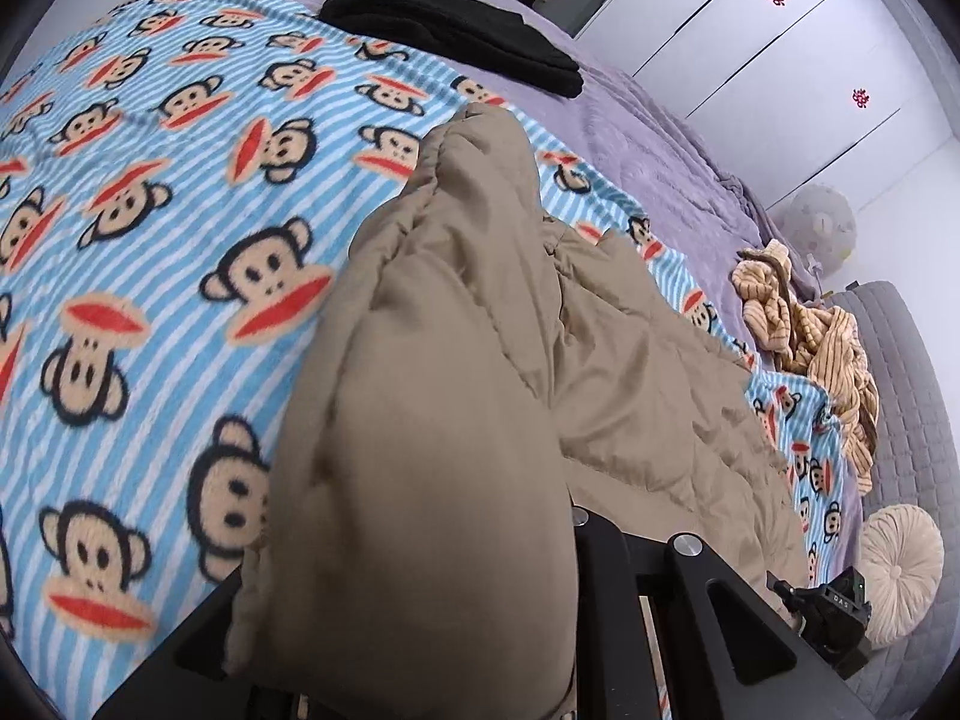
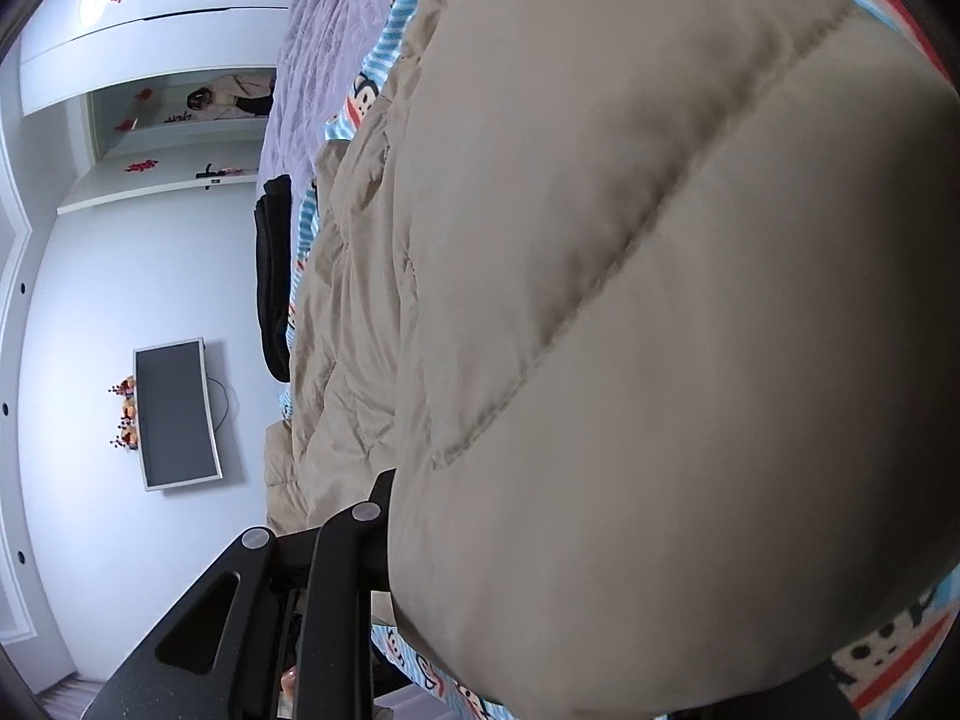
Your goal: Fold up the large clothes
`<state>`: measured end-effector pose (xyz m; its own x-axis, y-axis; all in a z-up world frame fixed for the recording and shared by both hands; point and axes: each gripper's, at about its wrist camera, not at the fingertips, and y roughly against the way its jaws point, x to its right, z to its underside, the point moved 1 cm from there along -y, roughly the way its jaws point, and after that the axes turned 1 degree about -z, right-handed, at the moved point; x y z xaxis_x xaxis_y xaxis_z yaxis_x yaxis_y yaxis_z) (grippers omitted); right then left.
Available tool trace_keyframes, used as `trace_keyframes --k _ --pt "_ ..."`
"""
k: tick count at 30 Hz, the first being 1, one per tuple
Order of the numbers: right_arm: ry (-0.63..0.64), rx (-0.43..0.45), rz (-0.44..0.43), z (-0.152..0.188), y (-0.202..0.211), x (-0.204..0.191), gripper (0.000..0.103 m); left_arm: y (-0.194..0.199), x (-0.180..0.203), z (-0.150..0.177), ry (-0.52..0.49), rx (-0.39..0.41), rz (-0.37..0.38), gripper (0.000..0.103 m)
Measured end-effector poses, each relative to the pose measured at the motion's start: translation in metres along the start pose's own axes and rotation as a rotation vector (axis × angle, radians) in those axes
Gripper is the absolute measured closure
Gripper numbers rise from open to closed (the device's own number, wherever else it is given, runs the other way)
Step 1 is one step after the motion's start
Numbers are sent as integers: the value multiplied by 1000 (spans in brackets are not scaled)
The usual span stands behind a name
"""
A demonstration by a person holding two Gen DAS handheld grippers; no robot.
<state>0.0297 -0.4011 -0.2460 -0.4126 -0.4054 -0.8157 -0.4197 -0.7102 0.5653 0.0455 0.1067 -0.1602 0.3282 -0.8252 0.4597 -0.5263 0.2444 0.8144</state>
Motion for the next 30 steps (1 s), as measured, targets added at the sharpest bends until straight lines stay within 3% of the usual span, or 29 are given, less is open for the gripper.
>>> trace_keyframes --k 6,12,16,18,20,25,28,30 --pt "-26 -4 4 43 16 20 76 19 -36 48 28 -60 2 84" --pt "-90 6 -5 100 29 48 76 35 -65 73 4 -87 -5 84" --pt "-76 31 17 118 35 52 76 38 -76 83 -17 -127 -44 81" --pt "-68 44 34 121 40 54 73 45 -80 86 -27 -130 -68 68" --pt "-87 58 40 122 42 53 65 54 -86 87 -43 -124 -114 55" --pt "-49 99 165 133 66 53 47 85 -104 83 -77 -83 -213 55" --pt "-34 160 245 143 95 51 47 107 -111 75 -89 -34 -245 55" --pt "-7 217 303 148 114 40 55 117 -109 67 -102 -7 -234 55"
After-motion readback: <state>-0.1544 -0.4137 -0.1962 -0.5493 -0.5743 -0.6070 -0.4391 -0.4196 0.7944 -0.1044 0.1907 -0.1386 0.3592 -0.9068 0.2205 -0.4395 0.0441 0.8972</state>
